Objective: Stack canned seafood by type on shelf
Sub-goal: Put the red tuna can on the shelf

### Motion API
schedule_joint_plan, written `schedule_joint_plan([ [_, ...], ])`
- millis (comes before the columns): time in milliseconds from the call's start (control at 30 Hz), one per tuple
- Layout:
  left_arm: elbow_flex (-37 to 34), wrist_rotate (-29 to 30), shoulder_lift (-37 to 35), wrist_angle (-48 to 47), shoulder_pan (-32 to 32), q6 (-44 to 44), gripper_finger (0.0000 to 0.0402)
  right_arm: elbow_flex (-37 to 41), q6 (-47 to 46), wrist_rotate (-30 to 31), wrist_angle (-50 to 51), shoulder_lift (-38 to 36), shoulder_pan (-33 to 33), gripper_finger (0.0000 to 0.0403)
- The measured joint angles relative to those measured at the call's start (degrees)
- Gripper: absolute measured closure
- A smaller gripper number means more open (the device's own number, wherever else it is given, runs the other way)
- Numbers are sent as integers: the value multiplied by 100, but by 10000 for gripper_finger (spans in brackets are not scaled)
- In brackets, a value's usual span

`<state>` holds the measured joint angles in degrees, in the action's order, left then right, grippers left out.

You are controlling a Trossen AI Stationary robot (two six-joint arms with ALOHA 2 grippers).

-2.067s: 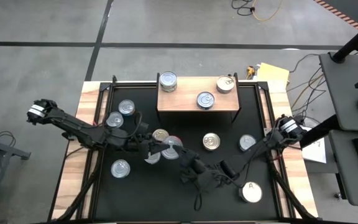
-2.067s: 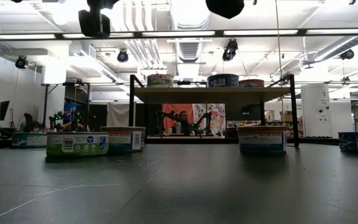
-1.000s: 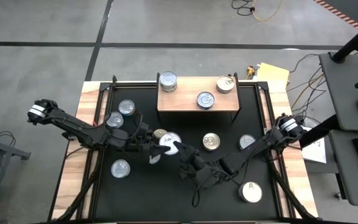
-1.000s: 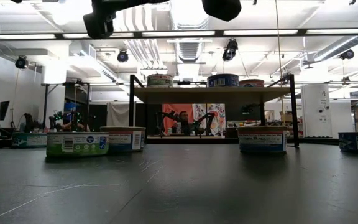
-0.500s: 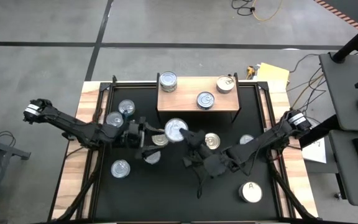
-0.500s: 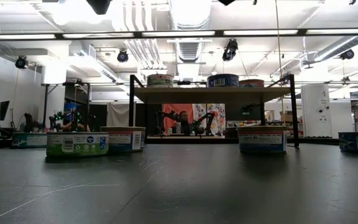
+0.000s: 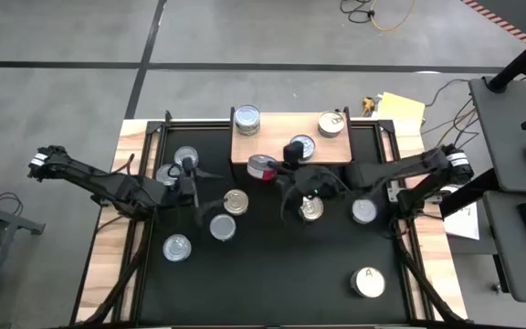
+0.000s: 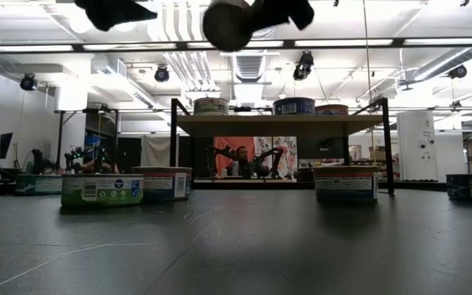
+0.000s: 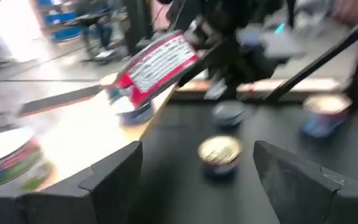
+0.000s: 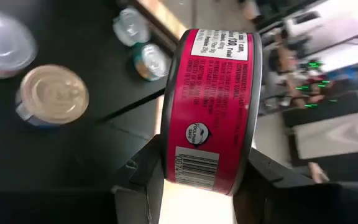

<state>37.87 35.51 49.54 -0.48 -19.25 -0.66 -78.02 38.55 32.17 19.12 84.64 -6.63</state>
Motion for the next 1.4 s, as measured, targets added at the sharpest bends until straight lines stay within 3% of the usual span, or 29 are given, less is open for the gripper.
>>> schedule_joint_plan([
  [400,-7,1476,51,-444,-4,604,112,46,884,-51,-206,787,786,277],
  [700,-7,1494,159,-447,-4,221,112,29,1228,256,-530,1102,817,277],
  [1167,-7,1509,373,-462,-4,257,112,-35,670,394,-917,1408,975,277],
  [1400,-7,1514,374,-465,-4,266,112,-35,636,845,-866,1493,1036,277],
])
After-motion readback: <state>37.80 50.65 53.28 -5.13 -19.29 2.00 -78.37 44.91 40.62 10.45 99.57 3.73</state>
